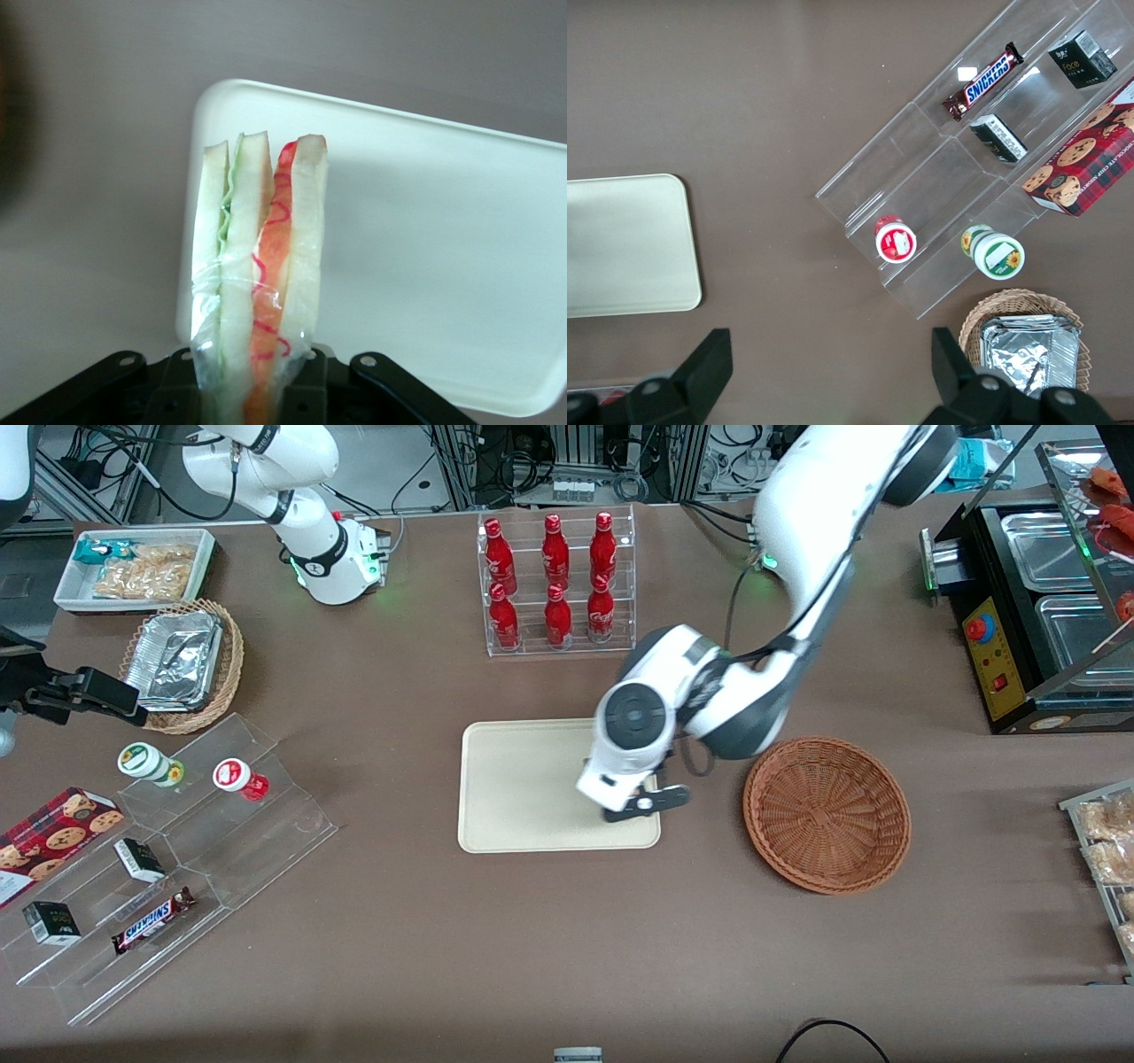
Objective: Place sandwich from basket to tray
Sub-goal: 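Lift the sandwich with the left gripper and carry it over the cream tray, then lower the sandwich onto the tray and open the left gripper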
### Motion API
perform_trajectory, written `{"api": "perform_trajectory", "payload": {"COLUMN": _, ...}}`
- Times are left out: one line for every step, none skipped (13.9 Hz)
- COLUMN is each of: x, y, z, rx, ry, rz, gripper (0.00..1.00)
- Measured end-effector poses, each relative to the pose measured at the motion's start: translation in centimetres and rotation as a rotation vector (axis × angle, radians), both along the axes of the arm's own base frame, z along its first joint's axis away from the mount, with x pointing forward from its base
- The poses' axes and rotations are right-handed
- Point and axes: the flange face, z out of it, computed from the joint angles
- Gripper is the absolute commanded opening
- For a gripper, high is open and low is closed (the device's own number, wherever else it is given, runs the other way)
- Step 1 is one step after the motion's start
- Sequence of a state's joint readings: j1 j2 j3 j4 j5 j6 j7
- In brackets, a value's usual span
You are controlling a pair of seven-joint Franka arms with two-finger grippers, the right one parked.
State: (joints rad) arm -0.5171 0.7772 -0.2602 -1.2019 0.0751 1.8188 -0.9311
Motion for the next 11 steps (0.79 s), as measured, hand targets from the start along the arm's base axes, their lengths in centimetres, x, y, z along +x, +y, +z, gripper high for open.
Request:
{"api": "perform_trajectory", "payload": {"x": -0.3, "y": -1.7, "z": -1.2, "rx": -0.021, "ry": -0.013, "rz": -0.015, "gripper": 0.22}}
{"api": "perform_trajectory", "payload": {"x": -0.7, "y": -3.1, "z": -2.2, "rx": -0.040, "ry": -0.026, "rz": -0.031, "gripper": 0.22}}
{"api": "perform_trajectory", "payload": {"x": -1.2, "y": -4.2, "z": -3.0, "rx": -0.057, "ry": -0.036, "rz": -0.058, "gripper": 0.22}}
{"api": "perform_trajectory", "payload": {"x": -1.9, "y": -5.2, "z": -3.8, "rx": -0.068, "ry": -0.039, "rz": -0.094, "gripper": 0.22}}
{"api": "perform_trajectory", "payload": {"x": -2.7, "y": -6.1, "z": -4.6, "rx": -0.073, "ry": -0.037, "rz": -0.130, "gripper": 0.22}}
{"api": "perform_trajectory", "payload": {"x": -3.4, "y": -6.9, "z": -5.4, "rx": -0.076, "ry": -0.035, "rz": -0.154, "gripper": 0.22}}
{"api": "perform_trajectory", "payload": {"x": -4.2, "y": -7.6, "z": -6.2, "rx": -0.076, "ry": -0.030, "rz": -0.172, "gripper": 0.22}}
{"api": "perform_trajectory", "payload": {"x": -4.7, "y": -8.0, "z": -6.9, "rx": -0.074, "ry": -0.024, "rz": -0.188, "gripper": 0.22}}
{"api": "perform_trajectory", "payload": {"x": -5.1, "y": -8.3, "z": -7.5, "rx": -0.072, "ry": -0.018, "rz": -0.207, "gripper": 0.22}}
{"api": "perform_trajectory", "payload": {"x": -5.2, "y": -8.3, "z": -8.1, "rx": -0.071, "ry": -0.012, "rz": -0.222, "gripper": 0.22}}
{"api": "perform_trajectory", "payload": {"x": -5.2, "y": -8.2, "z": -8.7, "rx": -0.068, "ry": -0.008, "rz": -0.232, "gripper": 0.22}}
